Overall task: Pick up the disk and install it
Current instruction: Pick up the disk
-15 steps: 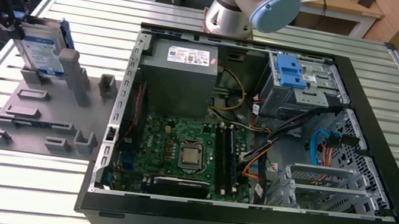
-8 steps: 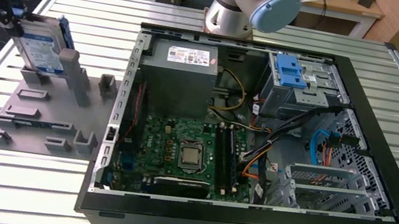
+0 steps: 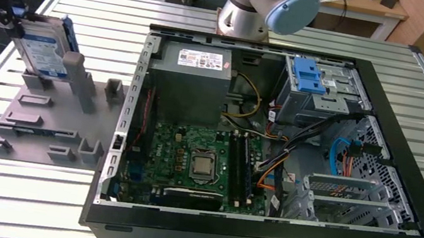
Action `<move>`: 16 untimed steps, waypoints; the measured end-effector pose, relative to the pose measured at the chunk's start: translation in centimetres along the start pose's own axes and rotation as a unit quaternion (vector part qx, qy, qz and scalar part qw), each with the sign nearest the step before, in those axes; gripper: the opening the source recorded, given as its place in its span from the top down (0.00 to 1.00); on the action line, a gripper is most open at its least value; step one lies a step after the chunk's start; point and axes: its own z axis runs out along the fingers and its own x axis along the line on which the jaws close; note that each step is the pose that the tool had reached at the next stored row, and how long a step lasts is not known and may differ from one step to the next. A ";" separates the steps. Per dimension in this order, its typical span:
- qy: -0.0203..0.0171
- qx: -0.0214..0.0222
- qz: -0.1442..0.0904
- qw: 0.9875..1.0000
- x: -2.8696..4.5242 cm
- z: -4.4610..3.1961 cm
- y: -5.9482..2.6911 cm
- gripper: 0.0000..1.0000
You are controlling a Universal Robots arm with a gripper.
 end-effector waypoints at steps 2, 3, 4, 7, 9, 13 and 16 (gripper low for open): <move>0.000 0.000 0.000 1.000 0.00 -0.07 0.00 0.64; 0.000 0.000 0.000 1.000 0.00 -0.10 0.00 0.64; 0.000 0.000 0.000 1.000 0.00 -0.13 0.00 0.64; 0.000 0.000 0.000 1.000 -0.01 -0.24 0.01 0.64; 0.000 0.000 0.000 1.000 -0.01 -0.31 0.01 0.64; 0.000 0.000 0.000 1.000 -0.01 -0.44 0.01 0.64; 0.000 0.000 0.000 1.000 -0.01 -0.54 0.02 0.64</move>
